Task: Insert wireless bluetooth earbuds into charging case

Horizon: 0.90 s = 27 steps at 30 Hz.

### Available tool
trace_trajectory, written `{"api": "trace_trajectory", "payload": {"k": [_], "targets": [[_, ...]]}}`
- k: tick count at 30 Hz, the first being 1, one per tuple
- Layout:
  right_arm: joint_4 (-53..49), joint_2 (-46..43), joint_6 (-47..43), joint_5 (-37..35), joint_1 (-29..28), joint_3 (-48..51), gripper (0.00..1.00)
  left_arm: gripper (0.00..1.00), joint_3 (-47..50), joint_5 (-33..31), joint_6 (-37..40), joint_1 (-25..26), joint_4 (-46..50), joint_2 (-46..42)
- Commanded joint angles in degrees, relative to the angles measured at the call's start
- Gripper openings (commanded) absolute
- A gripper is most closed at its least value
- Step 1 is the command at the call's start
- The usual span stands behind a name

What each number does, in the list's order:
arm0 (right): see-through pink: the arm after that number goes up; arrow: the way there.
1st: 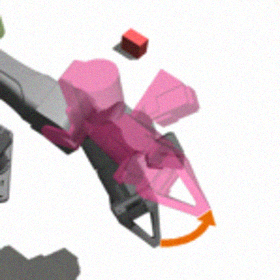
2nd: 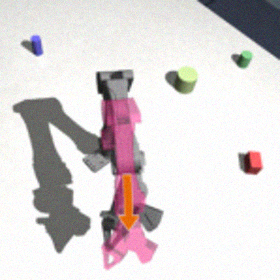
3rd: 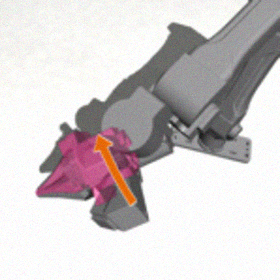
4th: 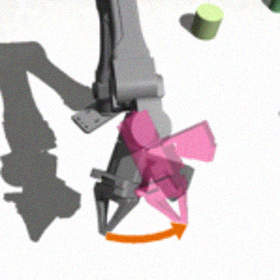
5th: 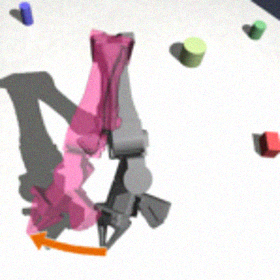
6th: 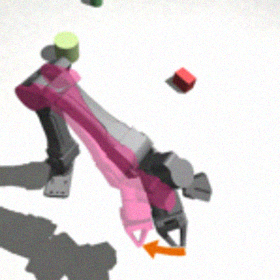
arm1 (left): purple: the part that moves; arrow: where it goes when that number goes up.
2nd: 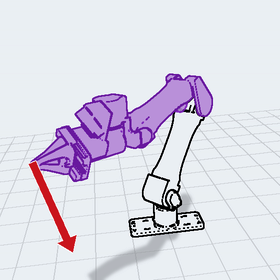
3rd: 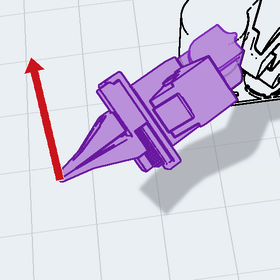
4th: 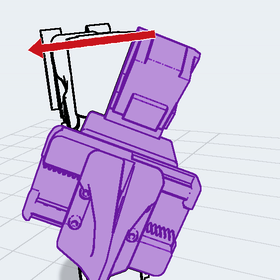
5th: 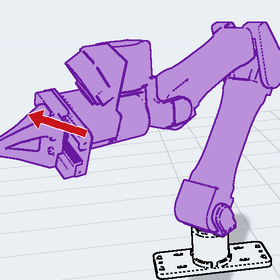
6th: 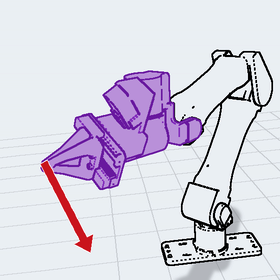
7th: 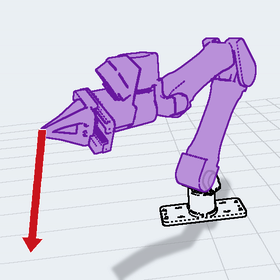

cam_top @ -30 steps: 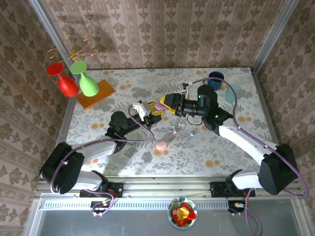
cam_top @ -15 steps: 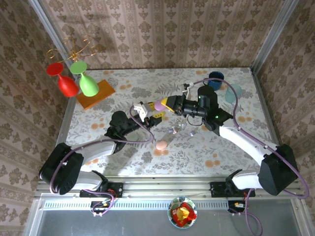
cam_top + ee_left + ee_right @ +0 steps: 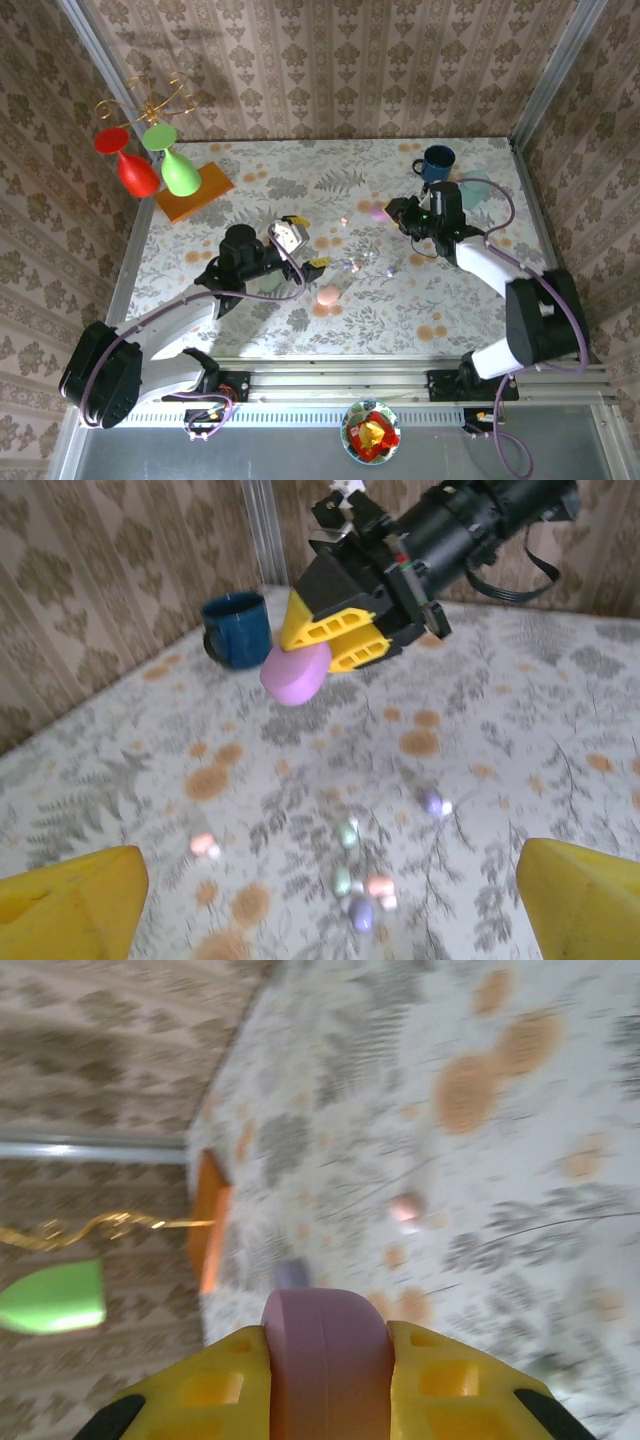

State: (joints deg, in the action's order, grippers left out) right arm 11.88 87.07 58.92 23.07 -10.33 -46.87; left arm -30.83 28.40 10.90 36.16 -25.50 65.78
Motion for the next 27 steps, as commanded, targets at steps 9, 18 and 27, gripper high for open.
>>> {"api": "trace_trajectory", "payload": {"k": [9,18,27], "targets": [[4.04,23.27,-2.24,1.5,1.98,-9.82,0.09,0.96,4.68,-6.94,1.5,6.06,2.76,0.47],[0.55,22.01,-6.35,-0.37,2.07,-8.82,0.44,0.93,8.61,-11.26,1.31,10.04,-0.81,4.09],[-7.0,8.47,-11.6,-6.06,2.24,-3.92,0.73,0.89,8.52,-11.42,3.0,13.45,-4.35,12.44]]}}
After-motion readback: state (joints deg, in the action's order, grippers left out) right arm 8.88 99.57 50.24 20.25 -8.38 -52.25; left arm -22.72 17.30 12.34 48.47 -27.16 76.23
